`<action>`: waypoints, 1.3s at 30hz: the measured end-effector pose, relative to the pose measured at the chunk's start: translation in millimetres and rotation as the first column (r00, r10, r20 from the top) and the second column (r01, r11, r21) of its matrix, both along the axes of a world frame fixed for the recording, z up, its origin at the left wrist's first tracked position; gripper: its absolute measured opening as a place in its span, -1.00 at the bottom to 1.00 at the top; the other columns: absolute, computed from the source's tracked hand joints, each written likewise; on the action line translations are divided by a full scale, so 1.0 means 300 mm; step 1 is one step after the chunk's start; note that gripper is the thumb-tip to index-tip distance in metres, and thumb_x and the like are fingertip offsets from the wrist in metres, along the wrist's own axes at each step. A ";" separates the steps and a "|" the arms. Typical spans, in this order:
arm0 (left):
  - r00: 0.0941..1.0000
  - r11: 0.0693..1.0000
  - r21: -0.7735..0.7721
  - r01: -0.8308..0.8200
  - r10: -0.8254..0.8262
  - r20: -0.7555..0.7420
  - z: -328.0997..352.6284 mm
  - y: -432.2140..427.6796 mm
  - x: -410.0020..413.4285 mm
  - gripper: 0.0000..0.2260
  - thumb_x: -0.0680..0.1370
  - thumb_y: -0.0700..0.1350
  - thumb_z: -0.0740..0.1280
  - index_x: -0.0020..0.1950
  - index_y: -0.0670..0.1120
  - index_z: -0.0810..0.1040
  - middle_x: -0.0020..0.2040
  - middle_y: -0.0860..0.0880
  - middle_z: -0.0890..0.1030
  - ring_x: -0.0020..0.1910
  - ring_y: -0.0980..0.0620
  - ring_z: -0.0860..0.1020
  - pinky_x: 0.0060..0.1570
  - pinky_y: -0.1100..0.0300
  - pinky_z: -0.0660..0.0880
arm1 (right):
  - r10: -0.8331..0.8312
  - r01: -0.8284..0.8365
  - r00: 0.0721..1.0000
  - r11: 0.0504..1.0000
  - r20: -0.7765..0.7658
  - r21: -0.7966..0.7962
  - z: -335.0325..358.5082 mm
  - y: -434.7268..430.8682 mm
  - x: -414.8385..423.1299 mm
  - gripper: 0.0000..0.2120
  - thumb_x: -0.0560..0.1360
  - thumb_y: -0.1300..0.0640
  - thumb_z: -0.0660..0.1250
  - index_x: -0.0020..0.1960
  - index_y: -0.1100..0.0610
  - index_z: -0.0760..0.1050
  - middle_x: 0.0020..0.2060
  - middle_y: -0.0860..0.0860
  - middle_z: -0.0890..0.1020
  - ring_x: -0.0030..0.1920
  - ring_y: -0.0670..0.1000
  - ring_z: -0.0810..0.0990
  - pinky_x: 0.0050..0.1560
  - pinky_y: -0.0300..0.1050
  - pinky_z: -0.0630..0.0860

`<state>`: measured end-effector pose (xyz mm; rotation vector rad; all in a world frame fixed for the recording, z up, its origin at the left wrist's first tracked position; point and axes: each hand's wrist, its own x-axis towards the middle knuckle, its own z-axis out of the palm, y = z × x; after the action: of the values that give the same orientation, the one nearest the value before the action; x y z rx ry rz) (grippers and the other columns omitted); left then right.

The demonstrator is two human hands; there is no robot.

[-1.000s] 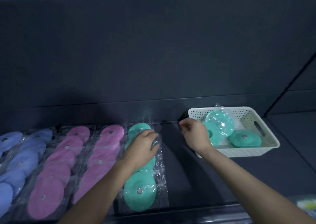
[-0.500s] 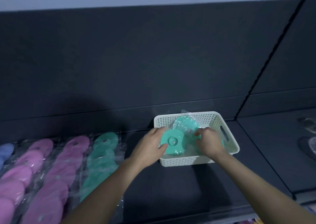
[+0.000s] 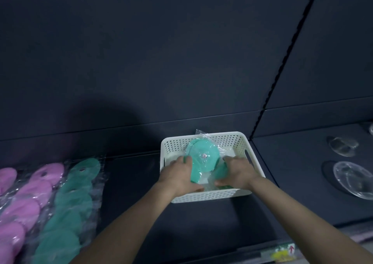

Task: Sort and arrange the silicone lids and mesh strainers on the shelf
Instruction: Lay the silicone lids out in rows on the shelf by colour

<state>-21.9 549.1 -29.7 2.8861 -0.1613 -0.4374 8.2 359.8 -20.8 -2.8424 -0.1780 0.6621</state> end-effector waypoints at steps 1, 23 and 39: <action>1.000 1.000 0.011 -0.010 0.010 -0.011 -0.001 -0.031 0.004 -0.18 0.31 0.34 0.40 0.39 -0.08 0.22 0.29 -0.07 0.39 0.24 -0.12 0.41 0.17 -0.03 0.45 | -0.011 0.011 1.000 1.000 -0.005 -0.014 0.004 -0.021 0.003 -0.38 0.25 -0.24 0.44 0.17 0.08 0.39 0.10 0.08 0.48 0.21 0.14 0.41 0.20 0.00 0.42; 0.832 0.530 -0.777 -0.340 0.555 0.015 0.130 0.013 -0.027 -0.91 0.52 -0.21 0.28 -0.09 -0.04 0.54 -0.15 -0.03 0.61 -0.17 -0.04 0.57 -0.21 0.11 0.50 | -0.428 0.194 0.860 0.778 0.278 0.597 0.291 -0.081 0.023 -0.91 0.40 0.23 0.41 -0.26 0.12 0.54 -0.37 -0.01 0.59 -0.32 0.01 0.54 -0.30 -0.19 0.41; 0.873 0.051 -0.940 -0.338 0.391 -0.293 0.193 0.213 -0.100 -0.89 0.55 -0.18 0.33 -0.04 -0.20 0.46 -0.17 -0.10 0.59 -0.30 0.07 0.61 -0.36 0.20 0.53 | -0.367 0.382 0.898 0.381 -0.241 0.842 0.242 0.222 -0.099 -0.80 0.42 0.29 0.42 -0.29 0.17 0.43 -0.34 0.09 0.56 -0.35 0.02 0.48 -0.31 -0.17 0.42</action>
<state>-51.8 613.0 28.2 1.4408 0.2392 -0.0548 -21.5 426.5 51.8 -1.7374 0.1229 0.3170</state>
